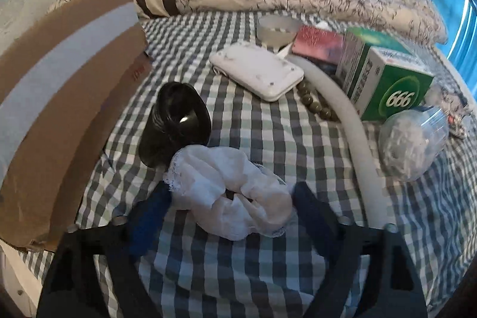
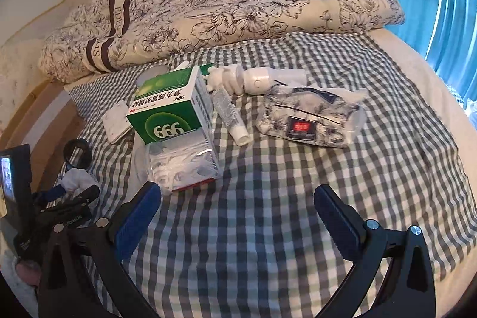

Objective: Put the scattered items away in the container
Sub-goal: 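Grasp the white lace cloth with the left tool while the right tool grasps the clear jar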

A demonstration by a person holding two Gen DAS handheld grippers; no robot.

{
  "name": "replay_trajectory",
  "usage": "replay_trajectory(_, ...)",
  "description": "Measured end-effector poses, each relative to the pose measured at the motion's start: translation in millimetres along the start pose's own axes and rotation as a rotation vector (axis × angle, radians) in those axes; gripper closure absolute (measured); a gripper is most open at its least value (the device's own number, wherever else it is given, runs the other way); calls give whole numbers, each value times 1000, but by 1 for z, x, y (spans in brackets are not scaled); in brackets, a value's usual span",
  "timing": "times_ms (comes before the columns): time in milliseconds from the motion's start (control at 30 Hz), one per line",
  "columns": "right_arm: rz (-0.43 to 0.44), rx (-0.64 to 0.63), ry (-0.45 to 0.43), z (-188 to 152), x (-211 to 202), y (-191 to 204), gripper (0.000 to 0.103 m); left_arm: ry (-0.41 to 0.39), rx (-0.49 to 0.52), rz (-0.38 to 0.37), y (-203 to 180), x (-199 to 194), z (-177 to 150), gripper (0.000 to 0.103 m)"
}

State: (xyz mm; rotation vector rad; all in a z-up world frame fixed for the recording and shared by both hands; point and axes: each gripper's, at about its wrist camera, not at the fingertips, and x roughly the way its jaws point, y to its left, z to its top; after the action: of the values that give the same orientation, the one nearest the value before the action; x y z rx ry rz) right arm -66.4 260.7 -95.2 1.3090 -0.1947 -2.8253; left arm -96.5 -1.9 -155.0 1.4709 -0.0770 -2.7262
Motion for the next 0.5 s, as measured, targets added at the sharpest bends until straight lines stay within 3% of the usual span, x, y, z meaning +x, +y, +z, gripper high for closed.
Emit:
replay_trajectory(33,8,-8,0,1,2,4,0,12,2,-5,-1,2,0,41)
replay_trajectory(100,29,-30,3,4,5,13,0,17,3,-15,-2,0,-1,68)
replay_trajectory(167,51,-54,10,6,9,23,0,12,5,-15,-3,-5,0,82)
replay_trajectory(400,72,-114,54,8,31,49,0,-11,31,-5,-5,-20,6,84)
replay_trajectory(500,88,-155,125,8,48,55,2,-7,46,20,-7,-19,8,84)
